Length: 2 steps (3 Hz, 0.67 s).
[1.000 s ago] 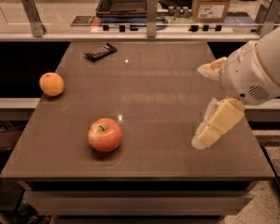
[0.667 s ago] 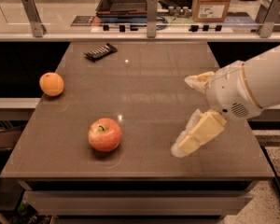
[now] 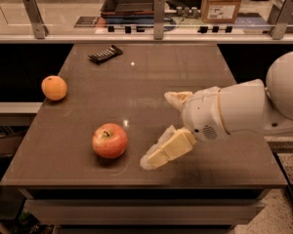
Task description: Move apple near rxbar chocolate
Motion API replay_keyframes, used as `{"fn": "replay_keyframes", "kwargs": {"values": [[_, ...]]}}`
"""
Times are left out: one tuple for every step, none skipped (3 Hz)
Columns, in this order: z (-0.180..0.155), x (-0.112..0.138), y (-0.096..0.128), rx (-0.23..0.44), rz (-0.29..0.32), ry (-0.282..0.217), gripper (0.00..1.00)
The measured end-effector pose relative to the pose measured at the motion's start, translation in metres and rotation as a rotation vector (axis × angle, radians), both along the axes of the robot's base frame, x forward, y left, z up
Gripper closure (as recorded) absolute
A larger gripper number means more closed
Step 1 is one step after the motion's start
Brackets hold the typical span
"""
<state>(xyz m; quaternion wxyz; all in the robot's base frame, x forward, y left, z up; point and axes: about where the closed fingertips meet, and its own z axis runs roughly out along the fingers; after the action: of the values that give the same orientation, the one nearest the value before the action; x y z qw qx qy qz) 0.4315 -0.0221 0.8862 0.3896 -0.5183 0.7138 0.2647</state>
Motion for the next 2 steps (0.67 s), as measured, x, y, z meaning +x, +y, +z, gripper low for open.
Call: {"fn": "replay_keyframes", "kwargs": {"values": [[-0.0019,-0.001,0.0269,0.042,0.027,-0.007,0.0],[-0.0025,0.0055,0.0353,0.03,0.03,-0.016,0.0]]}}
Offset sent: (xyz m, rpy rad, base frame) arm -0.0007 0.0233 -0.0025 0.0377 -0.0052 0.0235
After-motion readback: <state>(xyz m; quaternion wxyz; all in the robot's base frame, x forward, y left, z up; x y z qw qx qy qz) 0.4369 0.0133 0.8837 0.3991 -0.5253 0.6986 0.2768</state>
